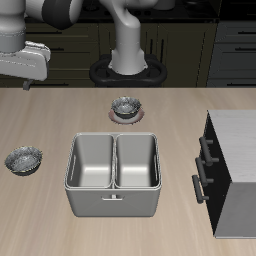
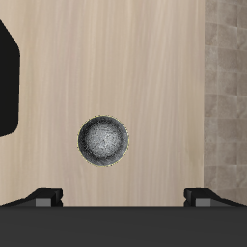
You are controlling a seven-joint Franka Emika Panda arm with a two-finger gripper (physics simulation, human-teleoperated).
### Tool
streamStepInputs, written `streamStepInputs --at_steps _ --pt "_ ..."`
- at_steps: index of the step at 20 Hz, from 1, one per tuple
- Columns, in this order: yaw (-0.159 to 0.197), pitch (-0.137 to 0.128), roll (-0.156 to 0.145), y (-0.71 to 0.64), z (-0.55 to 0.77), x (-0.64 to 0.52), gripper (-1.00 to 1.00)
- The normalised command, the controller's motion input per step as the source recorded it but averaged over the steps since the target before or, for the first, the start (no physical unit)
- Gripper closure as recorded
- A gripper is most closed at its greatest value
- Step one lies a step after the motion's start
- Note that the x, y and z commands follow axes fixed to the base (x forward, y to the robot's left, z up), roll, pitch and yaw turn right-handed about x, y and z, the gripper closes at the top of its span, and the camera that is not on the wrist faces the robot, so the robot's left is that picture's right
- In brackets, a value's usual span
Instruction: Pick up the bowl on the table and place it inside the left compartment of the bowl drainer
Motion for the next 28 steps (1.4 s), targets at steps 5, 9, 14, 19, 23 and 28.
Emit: streamStepInputs --at_steps 5,9,14,19,23,28 --pt "0.021 0.045 -0.001 0.08 -0.45 0.11 -1.0" --pt "-0.011 0.016 0.007 0.02 -0.27 0.06 -1.0" --pt "0.031 0.021 -0.005 0.01 -0.33 0.09 -1.0" --pt "-0.01 0.005 0.005 -0.02 -0.16 0.06 -1.0" --pt "0.0 0.016 -0.018 -0.05 -0.21 0.04 -1.0" --pt "0.014 0.011 -0.024 -0.09 -0.2 -0.01 -1.0"
